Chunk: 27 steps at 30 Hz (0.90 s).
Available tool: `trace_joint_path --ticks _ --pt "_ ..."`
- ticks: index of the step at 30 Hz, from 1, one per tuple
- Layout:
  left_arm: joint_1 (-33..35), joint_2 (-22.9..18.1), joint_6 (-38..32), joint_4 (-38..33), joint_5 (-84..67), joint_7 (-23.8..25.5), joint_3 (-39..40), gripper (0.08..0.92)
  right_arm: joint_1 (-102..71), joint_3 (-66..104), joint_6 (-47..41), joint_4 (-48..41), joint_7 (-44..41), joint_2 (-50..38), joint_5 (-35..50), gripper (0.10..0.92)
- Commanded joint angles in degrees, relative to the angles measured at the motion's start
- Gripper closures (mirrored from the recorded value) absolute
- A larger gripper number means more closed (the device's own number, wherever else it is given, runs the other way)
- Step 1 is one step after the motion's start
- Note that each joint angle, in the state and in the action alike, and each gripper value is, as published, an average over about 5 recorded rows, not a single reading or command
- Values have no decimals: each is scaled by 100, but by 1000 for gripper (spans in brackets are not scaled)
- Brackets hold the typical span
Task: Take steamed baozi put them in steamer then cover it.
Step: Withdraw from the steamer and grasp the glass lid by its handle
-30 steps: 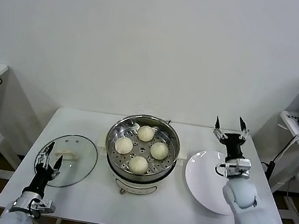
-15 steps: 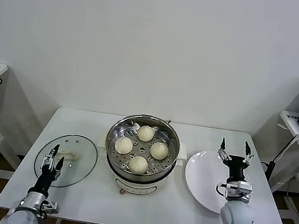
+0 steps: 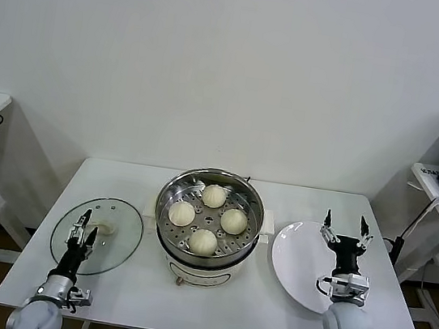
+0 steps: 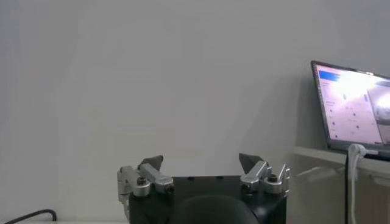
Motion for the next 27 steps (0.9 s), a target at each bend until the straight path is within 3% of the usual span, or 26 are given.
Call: trace_joint_path --ticks 1,21,27 --pt "-277 -38 -7 273 34 -44 33 177 -80 54 21 -9 -7 64 -49 203" --pt "-734 -49 47 800 2 -59 144 177 -94 56 38 -9 -20 145 -165 203" --pt "-775 -53 87 930 11 12 165 286 -80 44 37 25 -13 146 -173 203"
